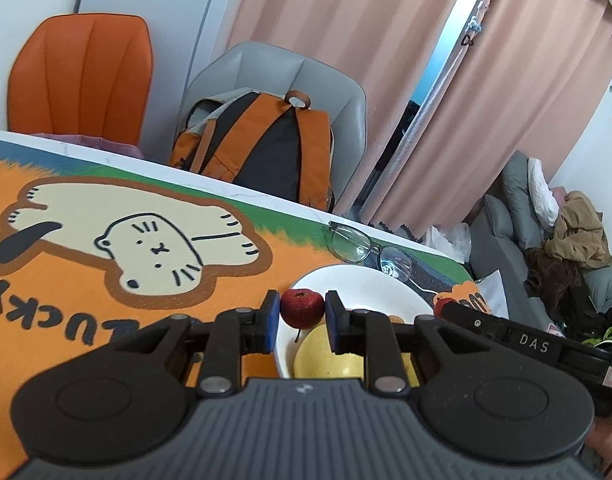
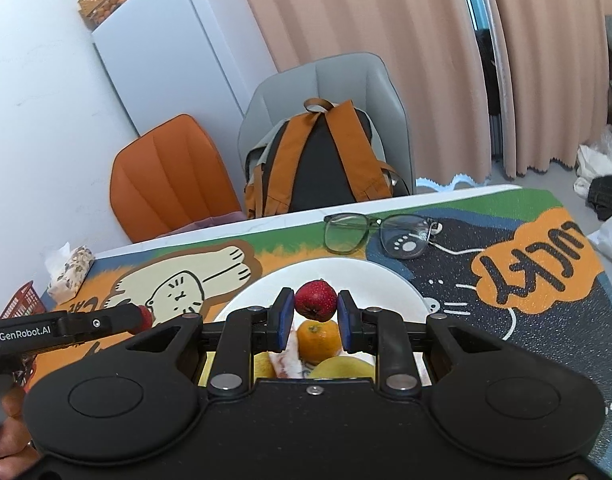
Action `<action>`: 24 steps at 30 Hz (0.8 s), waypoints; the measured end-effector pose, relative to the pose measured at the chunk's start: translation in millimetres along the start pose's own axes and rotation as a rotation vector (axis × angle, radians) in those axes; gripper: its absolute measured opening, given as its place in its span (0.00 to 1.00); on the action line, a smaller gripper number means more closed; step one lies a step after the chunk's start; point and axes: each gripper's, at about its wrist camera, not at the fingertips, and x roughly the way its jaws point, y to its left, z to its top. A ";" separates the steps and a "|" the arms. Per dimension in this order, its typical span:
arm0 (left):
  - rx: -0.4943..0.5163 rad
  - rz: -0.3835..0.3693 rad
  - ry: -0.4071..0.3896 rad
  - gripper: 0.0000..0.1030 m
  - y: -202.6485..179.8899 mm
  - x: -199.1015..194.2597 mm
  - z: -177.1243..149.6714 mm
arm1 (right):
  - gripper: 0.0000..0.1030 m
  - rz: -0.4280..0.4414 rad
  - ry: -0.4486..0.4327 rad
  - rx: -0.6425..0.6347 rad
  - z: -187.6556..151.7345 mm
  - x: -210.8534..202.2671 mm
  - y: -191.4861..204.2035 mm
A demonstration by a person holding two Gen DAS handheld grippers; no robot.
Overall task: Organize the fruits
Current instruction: 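Carry both berries to the bowl, lower right tool's berry in and open it, then lower the left tool's red berry into the bowl and open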
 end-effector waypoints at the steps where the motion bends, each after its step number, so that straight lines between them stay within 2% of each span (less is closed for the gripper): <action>1: 0.005 0.000 0.003 0.22 -2.1 3.4 1.5 | 0.25 0.000 0.004 0.002 -0.3 2.1 -1.4; 3: 0.013 0.000 0.009 0.22 -5.7 10.0 4.1 | 0.29 0.007 0.010 0.003 -1.3 6.0 -3.8; 4: 0.019 -0.001 0.013 0.22 -8.0 13.8 5.6 | 0.40 0.014 0.002 0.011 -2.7 6.7 -5.9; 6: 0.037 0.000 0.020 0.22 -13.6 21.2 8.5 | 0.45 0.031 -0.012 0.033 -5.2 7.8 -11.9; 12: 0.103 0.004 0.038 0.22 -33.7 42.3 18.2 | 0.45 0.053 -0.022 0.121 -18.6 14.2 -34.1; 23: 0.112 -0.025 0.056 0.22 -57.5 71.2 30.1 | 0.46 0.063 -0.032 0.093 -18.2 1.0 -40.8; 24: 0.116 -0.029 0.057 0.26 -59.7 72.1 29.4 | 0.47 0.060 -0.034 0.093 -18.2 -0.2 -41.7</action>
